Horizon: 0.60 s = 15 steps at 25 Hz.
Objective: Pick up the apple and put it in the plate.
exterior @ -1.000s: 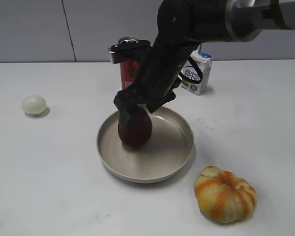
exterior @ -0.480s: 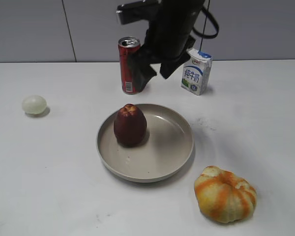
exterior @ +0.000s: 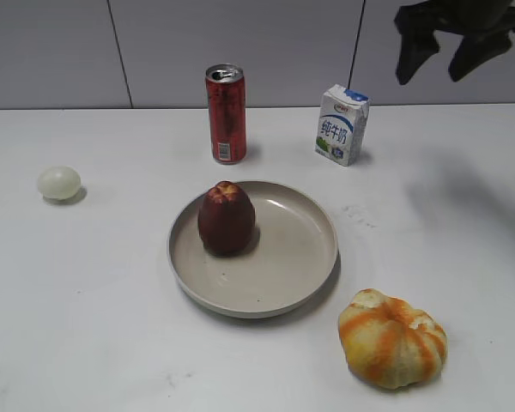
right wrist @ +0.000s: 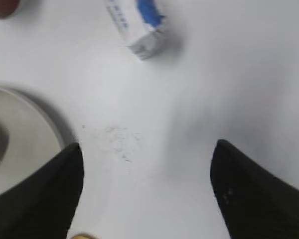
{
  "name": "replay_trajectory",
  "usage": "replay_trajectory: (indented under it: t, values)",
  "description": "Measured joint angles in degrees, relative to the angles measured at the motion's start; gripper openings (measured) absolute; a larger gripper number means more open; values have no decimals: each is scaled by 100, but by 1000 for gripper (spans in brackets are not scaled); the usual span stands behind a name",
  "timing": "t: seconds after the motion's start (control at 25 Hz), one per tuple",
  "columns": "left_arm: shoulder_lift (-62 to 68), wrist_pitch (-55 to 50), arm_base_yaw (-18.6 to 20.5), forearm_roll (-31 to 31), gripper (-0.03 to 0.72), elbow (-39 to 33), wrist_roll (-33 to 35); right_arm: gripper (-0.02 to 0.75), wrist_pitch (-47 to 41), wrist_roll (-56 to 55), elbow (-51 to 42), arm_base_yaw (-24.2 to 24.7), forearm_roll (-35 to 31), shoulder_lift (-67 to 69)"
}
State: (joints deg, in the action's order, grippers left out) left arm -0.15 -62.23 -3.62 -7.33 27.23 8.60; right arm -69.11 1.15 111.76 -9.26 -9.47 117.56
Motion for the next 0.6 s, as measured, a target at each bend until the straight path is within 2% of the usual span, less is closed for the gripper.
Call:
replay_trajectory:
  t: [0.24, 0.4, 0.6]
  values:
    - [0, 0, 0, 0, 589, 0, -3, 594, 0, -7, -850, 544, 283, -768]
    - [0, 0, 0, 0, 589, 0, -3, 594, 0, -7, -1861, 560, 672, -1583]
    - [0, 0, 0, 0, 589, 0, -3, 593, 4, -16, -3468, 560, 773, -2846]
